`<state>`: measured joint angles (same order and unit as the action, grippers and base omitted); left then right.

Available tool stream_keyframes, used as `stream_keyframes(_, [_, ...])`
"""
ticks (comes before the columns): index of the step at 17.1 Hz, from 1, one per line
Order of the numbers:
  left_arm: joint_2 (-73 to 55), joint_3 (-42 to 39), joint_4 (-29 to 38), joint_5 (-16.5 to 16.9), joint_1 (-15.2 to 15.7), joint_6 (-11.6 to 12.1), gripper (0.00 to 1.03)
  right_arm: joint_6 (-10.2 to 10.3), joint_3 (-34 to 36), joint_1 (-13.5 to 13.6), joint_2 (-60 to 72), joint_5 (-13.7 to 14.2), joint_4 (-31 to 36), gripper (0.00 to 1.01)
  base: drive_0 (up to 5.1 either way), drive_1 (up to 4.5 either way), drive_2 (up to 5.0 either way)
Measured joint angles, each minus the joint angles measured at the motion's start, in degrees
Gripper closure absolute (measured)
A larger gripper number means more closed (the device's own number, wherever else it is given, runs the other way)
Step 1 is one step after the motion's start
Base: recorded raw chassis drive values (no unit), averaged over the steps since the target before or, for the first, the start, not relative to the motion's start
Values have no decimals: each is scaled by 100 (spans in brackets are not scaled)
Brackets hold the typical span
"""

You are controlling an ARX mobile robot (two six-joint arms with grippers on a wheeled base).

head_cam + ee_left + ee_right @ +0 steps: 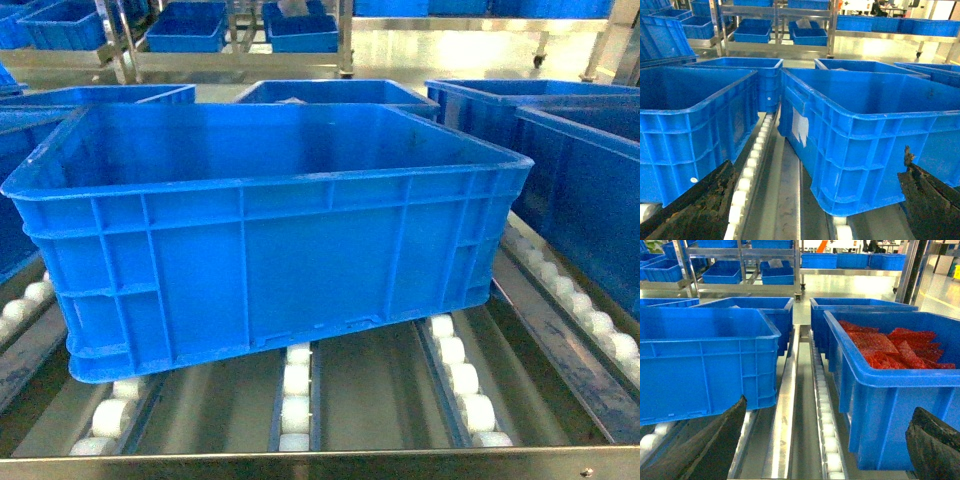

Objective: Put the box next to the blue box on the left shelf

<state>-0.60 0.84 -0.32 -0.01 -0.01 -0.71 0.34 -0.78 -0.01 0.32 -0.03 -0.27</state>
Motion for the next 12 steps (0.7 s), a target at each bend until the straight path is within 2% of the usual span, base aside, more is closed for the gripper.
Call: stream_keyframes(12, [0,0,0,0,0,7,5,0,0,0,0,0,0,3,0,0,0])
